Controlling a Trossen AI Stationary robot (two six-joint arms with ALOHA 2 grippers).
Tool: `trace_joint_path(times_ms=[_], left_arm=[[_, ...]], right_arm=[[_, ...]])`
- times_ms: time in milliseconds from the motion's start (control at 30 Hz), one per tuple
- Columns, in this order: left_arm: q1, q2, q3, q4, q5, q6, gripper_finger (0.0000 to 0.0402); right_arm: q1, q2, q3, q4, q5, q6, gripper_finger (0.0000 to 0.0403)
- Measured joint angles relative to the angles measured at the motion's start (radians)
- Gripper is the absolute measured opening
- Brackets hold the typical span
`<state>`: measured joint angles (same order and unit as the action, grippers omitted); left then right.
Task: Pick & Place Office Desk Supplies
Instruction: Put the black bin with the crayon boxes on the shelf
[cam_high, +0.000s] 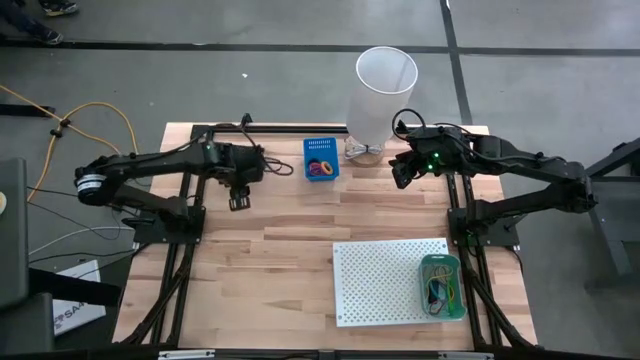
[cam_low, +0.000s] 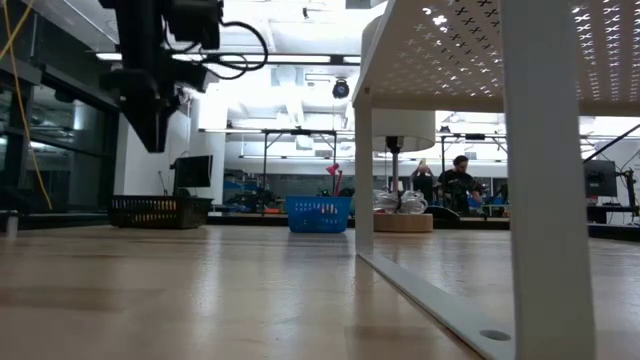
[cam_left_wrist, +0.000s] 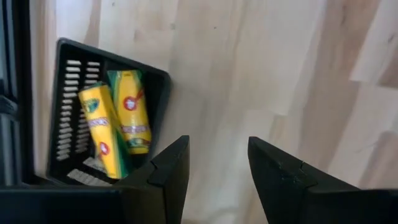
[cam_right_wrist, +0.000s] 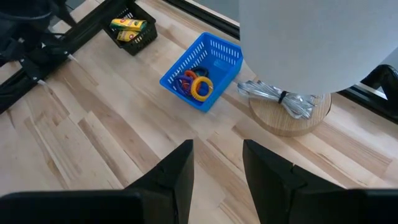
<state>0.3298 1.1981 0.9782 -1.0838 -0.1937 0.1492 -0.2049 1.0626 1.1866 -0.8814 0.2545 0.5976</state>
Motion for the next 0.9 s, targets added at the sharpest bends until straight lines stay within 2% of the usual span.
trace_joint_path(times_ms=[133, 233, 367, 567, 700, 900], left_arm=[[0.063, 0.023, -0.009, 0.058, 0.063, 0.140, 0.0155], [0.112, 0.039, -0.009, 0.117, 0.117, 0.192, 0.0155], [0.160, 0.058, -0.009, 0.141, 0.119, 0.235, 0.0155], [0.207, 0.059, -0.009, 0.124, 0.136, 0.387, 0.0155], [0.280, 0.059, -0.016, 0.117, 0.142, 0.429, 0.0155], [0.389, 0.058, -0.065, 0.116, 0.227, 0.447, 0.0155]], right_arm=[[0.000, 0.000, 0.000, 0.000, 0.000, 0.000, 0.0126], [0.000, 0.000, 0.000, 0.000, 0.000, 0.000, 0.0126], [0.000, 0.000, 0.000, 0.000, 0.000, 0.000, 0.0126], [0.000, 0.000, 0.000, 0.002, 0.000, 0.000, 0.0126], [0.000, 0.000, 0.000, 0.004, 0.000, 0.000, 0.0126], [0.000, 0.000, 0.000, 0.003, 0.000, 0.000, 0.0126]])
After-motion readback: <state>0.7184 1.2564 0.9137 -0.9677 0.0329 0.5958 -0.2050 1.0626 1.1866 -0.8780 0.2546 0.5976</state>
